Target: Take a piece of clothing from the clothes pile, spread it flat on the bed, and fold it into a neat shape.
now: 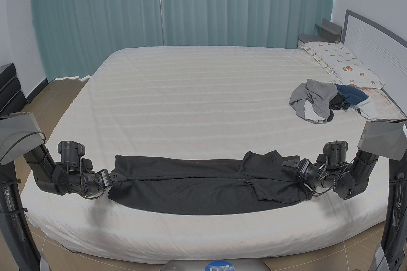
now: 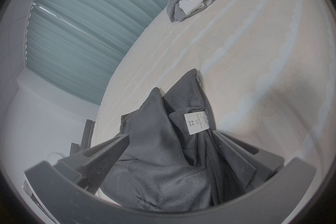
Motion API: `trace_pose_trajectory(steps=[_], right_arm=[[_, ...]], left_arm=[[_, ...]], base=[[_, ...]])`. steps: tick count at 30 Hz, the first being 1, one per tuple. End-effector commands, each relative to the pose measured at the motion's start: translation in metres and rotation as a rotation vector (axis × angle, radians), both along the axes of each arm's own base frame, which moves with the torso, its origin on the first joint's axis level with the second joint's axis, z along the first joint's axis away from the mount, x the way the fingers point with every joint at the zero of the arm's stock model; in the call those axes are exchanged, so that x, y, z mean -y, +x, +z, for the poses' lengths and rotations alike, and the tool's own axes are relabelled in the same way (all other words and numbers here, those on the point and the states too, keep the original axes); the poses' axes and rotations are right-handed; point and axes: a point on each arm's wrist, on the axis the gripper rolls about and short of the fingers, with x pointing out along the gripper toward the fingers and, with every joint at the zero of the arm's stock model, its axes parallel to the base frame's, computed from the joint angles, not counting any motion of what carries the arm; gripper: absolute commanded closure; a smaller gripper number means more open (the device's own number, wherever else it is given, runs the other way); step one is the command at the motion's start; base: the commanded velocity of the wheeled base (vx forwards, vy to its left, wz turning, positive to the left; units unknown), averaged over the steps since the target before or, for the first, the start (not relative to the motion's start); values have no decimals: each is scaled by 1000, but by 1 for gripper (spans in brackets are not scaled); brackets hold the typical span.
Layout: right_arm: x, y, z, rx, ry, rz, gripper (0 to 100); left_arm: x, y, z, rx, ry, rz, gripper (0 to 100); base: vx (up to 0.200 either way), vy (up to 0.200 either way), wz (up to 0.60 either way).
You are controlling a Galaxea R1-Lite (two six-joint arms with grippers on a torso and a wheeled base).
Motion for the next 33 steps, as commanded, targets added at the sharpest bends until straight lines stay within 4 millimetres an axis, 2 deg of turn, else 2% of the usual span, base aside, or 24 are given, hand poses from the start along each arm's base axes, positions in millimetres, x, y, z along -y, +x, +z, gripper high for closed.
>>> trace_pose_trajectory(steps=[1,5,6,14,16,20,29,30,33], right_arm=[[0,0,-3,-8,0,3,0],[1,0,-3,-7,1,-1,0],[2,1,-3,-5,1,-2,0],[2,1,0,1,2,-2,0],[2,1,0,1,2,-2,0],[2,-1,0,0,1,-2,0],[4,-1,0,-3,7,-12,0],[4,-1,0,-3,7,-12,0],[4,-1,0,-3,7,-12,0]], left_arm=[[0,-1,-7,-25,-1,2,0],[0,-2,-12,-37,0,1,0],[0,-2,-12,-40,1,0,100],[-3,-12,-8,-51,84,24,100],[-12,-21,-11,-67,138,33,100],[-14,-29,-15,-85,178,-11,100],[-12,-31,-16,-94,181,-23,100],[-12,-31,-16,-94,181,-23,0],[-12,-32,-14,-89,182,-22,0]], base=[[0,0,0],[0,0,0],[0,0,0],[0,0,0],[0,0,0],[0,0,0],[0,0,0],[0,0,0],[0,0,0]])
